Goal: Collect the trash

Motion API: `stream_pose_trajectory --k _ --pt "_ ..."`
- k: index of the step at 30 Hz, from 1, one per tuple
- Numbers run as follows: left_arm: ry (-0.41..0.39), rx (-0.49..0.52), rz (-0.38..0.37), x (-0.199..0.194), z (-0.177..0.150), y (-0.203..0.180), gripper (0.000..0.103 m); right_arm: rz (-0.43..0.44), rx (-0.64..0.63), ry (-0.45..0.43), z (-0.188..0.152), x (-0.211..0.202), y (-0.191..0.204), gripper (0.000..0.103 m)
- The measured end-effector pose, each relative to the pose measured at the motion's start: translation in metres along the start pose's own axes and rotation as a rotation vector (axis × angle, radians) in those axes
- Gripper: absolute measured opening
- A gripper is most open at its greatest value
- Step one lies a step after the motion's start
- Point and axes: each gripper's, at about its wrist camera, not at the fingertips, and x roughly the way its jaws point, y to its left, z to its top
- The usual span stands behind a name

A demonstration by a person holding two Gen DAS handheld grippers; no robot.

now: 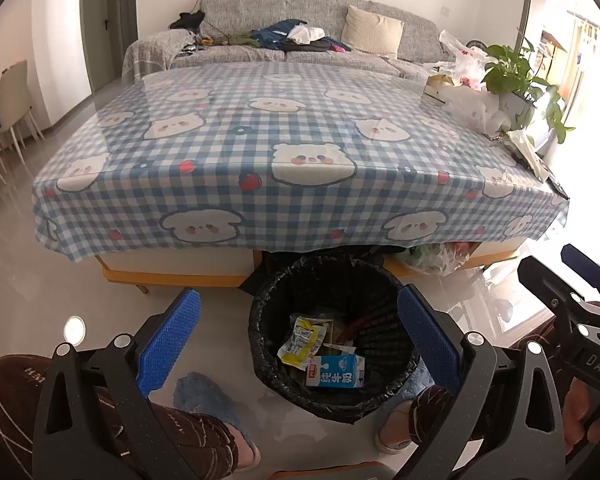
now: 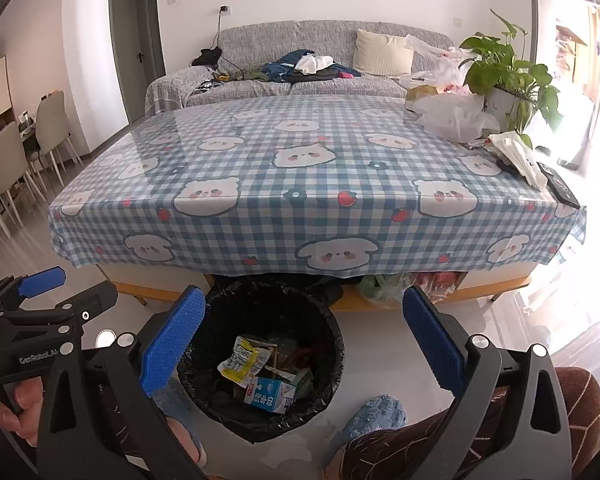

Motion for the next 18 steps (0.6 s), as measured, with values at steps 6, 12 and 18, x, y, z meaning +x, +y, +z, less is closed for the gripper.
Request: stream_pose_trajectory --k 6,12,18 --pt "-0.005 0.001 -0.008 -0.0013 0.001 -0.0002 0.097 -0.007 -0.006 0.003 0.0001 0.0023 0.0009 0.095" --pt "-0.007 0.002 -0.011 -0.002 0.001 -0.002 0.097 -0.009 -0.008 0.004 -0.0001 0.0039 0.0017 0.095" --pt "-0.005 0.004 -0.011 -0.0016 0.001 -0.0032 0.097 -0.007 -0.008 0.003 0.0 0.004 0.0015 0.095"
